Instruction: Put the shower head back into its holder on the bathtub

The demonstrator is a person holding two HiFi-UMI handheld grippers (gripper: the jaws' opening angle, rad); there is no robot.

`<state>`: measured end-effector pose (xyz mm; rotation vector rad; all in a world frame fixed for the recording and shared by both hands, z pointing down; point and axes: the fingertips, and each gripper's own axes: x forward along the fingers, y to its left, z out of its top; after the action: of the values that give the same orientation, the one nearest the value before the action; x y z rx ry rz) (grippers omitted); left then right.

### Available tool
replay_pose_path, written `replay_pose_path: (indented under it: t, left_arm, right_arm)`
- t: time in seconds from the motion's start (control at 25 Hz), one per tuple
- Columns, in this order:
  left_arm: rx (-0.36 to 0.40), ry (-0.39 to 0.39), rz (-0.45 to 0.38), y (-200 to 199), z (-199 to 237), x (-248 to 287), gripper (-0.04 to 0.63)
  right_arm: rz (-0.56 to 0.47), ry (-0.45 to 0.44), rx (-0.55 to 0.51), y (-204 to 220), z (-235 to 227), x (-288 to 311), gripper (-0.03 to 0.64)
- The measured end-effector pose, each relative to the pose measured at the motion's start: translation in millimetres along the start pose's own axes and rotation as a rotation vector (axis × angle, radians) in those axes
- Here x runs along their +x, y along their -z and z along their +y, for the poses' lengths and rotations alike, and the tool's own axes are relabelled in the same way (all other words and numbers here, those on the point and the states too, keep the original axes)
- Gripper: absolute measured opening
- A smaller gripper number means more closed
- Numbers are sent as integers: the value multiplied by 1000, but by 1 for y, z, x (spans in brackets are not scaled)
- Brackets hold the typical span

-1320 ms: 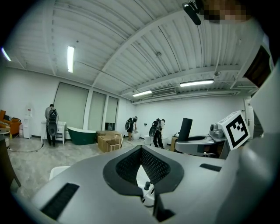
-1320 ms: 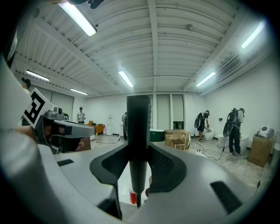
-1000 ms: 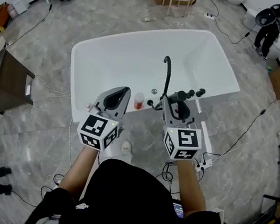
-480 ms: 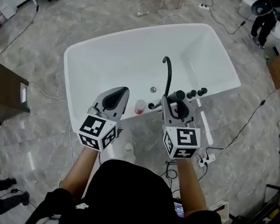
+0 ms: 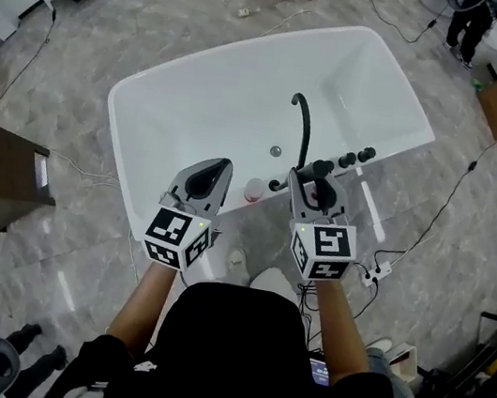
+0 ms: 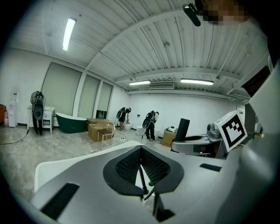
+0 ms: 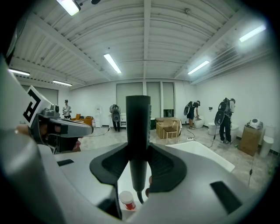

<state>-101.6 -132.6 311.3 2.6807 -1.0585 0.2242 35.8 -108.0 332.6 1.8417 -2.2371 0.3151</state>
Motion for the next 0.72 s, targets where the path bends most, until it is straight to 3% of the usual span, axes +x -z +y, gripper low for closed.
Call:
replay_pose_path:
  t: [0.28,0.72]
  left_arm:
    - [-2,22,55,22,-6,20,14]
    - [-46,-18,110,63,-30,59,14]
  right_arm:
    - [32,2,15,16,-13,12,137]
    - [107,-53,27,61,-51,19,137]
